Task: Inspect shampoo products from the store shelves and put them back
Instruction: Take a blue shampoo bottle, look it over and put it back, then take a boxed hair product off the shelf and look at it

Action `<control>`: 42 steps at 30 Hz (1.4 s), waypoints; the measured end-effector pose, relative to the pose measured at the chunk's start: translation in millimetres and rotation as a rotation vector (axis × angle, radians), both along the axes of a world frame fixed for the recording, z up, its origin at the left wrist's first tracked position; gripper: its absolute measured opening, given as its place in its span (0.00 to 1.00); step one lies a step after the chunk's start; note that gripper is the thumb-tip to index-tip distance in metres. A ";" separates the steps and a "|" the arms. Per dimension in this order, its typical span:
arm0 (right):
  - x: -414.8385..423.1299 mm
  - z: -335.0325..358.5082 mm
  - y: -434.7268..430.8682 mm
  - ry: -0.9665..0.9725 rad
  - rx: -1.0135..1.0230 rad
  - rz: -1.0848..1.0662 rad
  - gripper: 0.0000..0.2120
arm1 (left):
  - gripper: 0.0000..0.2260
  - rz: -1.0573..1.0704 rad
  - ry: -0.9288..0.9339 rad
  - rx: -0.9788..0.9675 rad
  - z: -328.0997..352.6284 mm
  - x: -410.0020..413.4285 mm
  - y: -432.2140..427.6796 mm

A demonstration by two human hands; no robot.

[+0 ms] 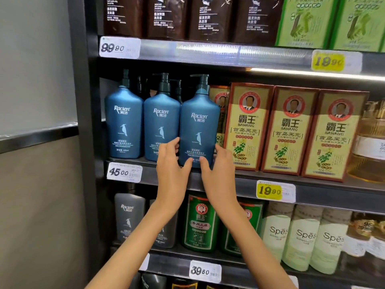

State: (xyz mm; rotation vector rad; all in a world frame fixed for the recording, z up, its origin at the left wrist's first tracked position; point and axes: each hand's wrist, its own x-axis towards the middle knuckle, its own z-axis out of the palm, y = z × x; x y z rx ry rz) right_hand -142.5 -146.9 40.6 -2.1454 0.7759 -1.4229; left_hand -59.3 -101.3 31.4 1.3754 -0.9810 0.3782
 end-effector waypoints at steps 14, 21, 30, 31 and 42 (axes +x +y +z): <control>5.5 5.7 -5.6 0.155 0.093 0.032 0.24 | 0.22 0.031 -0.023 0.152 0.9 -3.7 -2.1; -36.9 1.0 -0.7 -0.328 0.177 0.096 0.14 | 0.16 -0.082 -0.167 0.133 5.1 -31.0 2.6; -82.3 17.5 -12.2 -0.384 0.269 0.122 0.07 | 0.24 -0.170 -0.001 0.485 27.6 -64.5 -53.3; -85.3 17.2 -12.3 -0.375 0.271 0.124 0.07 | 0.27 -0.178 0.021 0.495 32.4 -65.2 -57.0; -97.7 3.2 -13.3 -0.345 0.277 0.120 0.06 | 0.31 -0.065 -0.035 0.447 30.2 -82.4 -69.2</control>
